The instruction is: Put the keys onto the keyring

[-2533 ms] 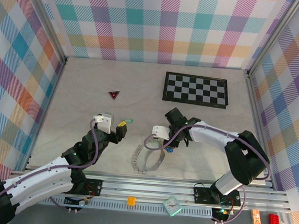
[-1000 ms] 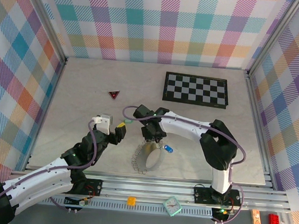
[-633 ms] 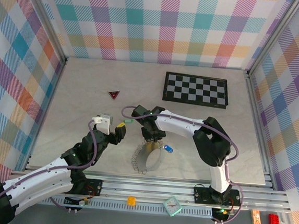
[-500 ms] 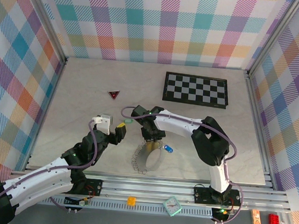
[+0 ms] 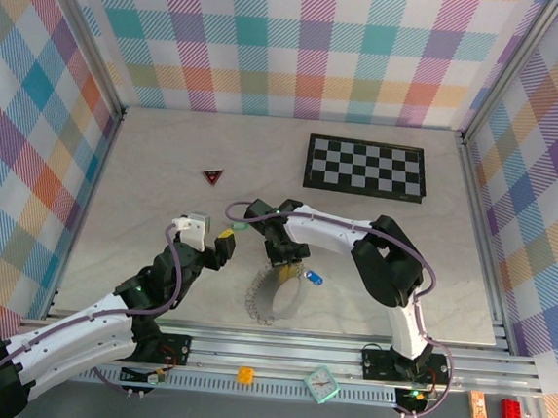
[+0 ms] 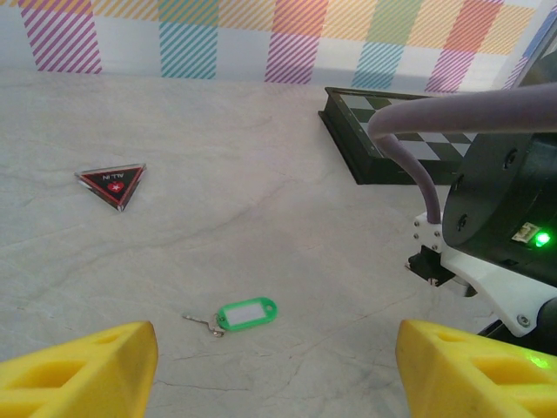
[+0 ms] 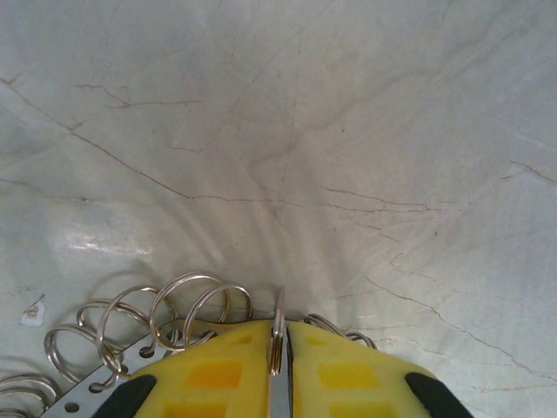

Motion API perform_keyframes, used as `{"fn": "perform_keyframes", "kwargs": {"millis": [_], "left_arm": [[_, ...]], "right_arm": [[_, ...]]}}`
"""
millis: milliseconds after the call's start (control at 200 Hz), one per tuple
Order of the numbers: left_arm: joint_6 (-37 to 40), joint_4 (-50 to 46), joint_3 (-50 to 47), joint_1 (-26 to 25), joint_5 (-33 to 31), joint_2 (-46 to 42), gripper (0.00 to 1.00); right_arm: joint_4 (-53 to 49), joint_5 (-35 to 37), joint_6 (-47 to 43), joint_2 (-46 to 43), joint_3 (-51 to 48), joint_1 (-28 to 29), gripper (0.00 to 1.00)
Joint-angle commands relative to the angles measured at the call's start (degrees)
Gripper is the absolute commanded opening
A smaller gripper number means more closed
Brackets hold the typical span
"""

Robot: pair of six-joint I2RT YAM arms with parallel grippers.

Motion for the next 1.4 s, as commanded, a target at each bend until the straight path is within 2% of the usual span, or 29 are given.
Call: {"fn": "perform_keyframes", "kwargs": {"millis": [0, 90, 230, 395, 595, 905, 1065, 1170, 1290, 1395], "left_arm": [[-0.7, 0.0, 1.4, 0.5, -1.5, -0.1, 0.72], [-0.6, -0.1, 1.4, 0.5, -1.6, -0.1, 0.72], [-0.4, -0.6, 1.7, 0.6, -1.7, -0.1, 0.72], [1.2, -1.4, 2.3, 0.5, -1.9, -0.3, 0.72], [5.2, -1.4, 3.9, 0.5, -1.4, -0.1, 0.72], [15.0, -0.9, 9.6, 0.6, 0.6, 4.6, 0.69], [20.6, 2.5, 11.2, 0.9, 7.0, 7.3, 0.64], [22.7, 5.9, 11.2, 2.2, 14.2, 8.3, 0.59], [24.9, 5.1, 13.3, 4.3, 22.7, 10.2, 0.53], [27.2, 3.9, 14.6, 6.3, 30.7, 11.5, 0.43]], "right_arm": [[-1.8, 0.6, 0.4, 0.9, 1.8, 0.2, 0.12], [-1.6, 0.4, 0.3, 0.8, 1.7, 0.1, 0.10], [-0.9, 1.1, -0.1, -0.5, 1.0, 0.1, 0.00], [2.0, 1.3, -3.7, -5.3, -1.7, 0.1, 0.00], [8.6, -1.2, -15.2, -14.4, -7.8, 0.1, 0.00], [5.8, -7.3, -32.1, -23.4, -6.6, -3.1, 0.00], [4.3, -12.6, -38.7, -26.9, -4.8, -5.0, 0.00], [3.7, -15.6, -42.8, -28.3, -4.0, -5.2, 0.00], [2.8, -17.2, -45.7, -29.4, -3.1, -5.4, 0.00], [2.9, -19.3, -47.9, -30.3, -2.7, -5.8, 0.00]]}}
